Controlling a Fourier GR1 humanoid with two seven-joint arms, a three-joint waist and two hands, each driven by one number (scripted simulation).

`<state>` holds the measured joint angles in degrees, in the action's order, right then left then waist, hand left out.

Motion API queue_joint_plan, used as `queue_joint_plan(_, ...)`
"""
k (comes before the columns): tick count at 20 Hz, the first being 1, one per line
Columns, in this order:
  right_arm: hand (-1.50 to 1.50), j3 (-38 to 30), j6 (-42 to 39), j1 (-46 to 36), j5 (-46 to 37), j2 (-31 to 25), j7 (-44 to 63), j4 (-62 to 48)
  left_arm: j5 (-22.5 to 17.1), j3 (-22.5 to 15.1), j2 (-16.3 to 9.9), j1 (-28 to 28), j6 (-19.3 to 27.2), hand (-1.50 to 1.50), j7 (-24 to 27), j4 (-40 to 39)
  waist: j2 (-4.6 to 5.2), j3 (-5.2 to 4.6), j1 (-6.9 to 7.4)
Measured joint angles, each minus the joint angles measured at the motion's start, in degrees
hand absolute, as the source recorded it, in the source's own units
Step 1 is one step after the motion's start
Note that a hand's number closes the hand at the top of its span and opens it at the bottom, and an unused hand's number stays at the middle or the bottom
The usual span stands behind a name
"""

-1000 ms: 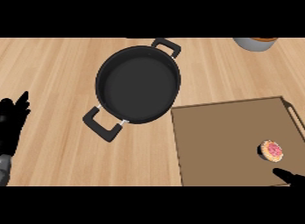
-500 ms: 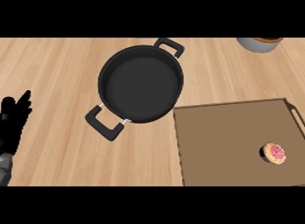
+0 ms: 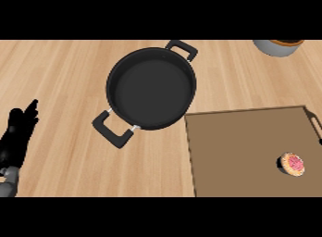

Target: Pick the cupcake from the tray and place it in the pot

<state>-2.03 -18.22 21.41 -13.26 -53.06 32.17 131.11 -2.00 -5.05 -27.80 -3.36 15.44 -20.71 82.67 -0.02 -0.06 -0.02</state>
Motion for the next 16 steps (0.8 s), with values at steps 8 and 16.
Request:
queue_joint_plan(8,-1.5,3.7,-3.6,-5.4,-7.1,7.5,0.9,-7.1,1.6,2.4,1.4,-0.8,-2.2,0.0,0.0,-0.6,0.02,0.05,0.07)
queue_joint_plan(16,-1.5,5.8,-5.6,-8.9,-15.2,14.3,-2.8,-14.7,2.9,5.5,2.4,-1.9,-5.0,0.0,-0.3,-1.4,0.02,0.07,0.02)
